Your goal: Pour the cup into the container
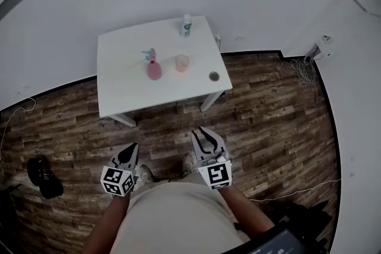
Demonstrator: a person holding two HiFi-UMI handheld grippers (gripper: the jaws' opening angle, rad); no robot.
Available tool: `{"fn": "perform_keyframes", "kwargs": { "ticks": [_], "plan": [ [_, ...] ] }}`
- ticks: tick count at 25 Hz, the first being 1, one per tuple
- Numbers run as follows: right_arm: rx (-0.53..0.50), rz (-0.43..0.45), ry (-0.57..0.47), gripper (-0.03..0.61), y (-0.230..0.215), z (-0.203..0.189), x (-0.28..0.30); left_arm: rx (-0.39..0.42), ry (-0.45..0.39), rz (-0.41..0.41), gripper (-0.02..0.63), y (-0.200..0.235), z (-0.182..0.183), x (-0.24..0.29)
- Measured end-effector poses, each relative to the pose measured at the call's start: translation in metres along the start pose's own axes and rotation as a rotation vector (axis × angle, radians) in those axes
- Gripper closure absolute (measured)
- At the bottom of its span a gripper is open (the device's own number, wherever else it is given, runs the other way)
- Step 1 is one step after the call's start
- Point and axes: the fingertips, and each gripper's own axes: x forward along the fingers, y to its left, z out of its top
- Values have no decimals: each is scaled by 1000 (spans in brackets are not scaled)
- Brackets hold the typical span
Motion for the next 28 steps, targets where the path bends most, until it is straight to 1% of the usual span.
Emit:
{"fn": "perform_keyframes", "kwargs": {
  "ticks": [5, 10, 13, 15, 17, 19, 22, 25, 28],
  "plan": [
    [-8, -33, -2, 494, 51, 24, 31, 8, -20, -31, 603, 50, 10, -30],
    [-26, -44, -3, 494, 107, 37, 50, 10, -13, -87, 603, 85, -1, -54],
    [-32, -65, 7, 485, 130, 38, 55, 9, 2, -120, 603, 103, -12, -62],
    [-15, -76, 3, 471, 143, 37, 52, 13, 16, -140, 603, 112, -20, -66],
    [6, -82, -1, 449, 153, 35, 47, 21, 22, -155, 603, 118, -23, -70],
    [3, -83, 12, 419, 160, 35, 46, 31, 16, -162, 603, 125, -20, -72],
    [-2, -77, 29, 363, 165, 33, 51, 30, -3, -153, 603, 139, -12, -73],
    [-4, -53, 23, 355, 167, 33, 50, 9, -23, -125, 603, 148, -7, -76],
    [-18, -52, 28, 356, 157, 30, 48, -18, -44, -101, 603, 148, -3, -74]
  ]
}}
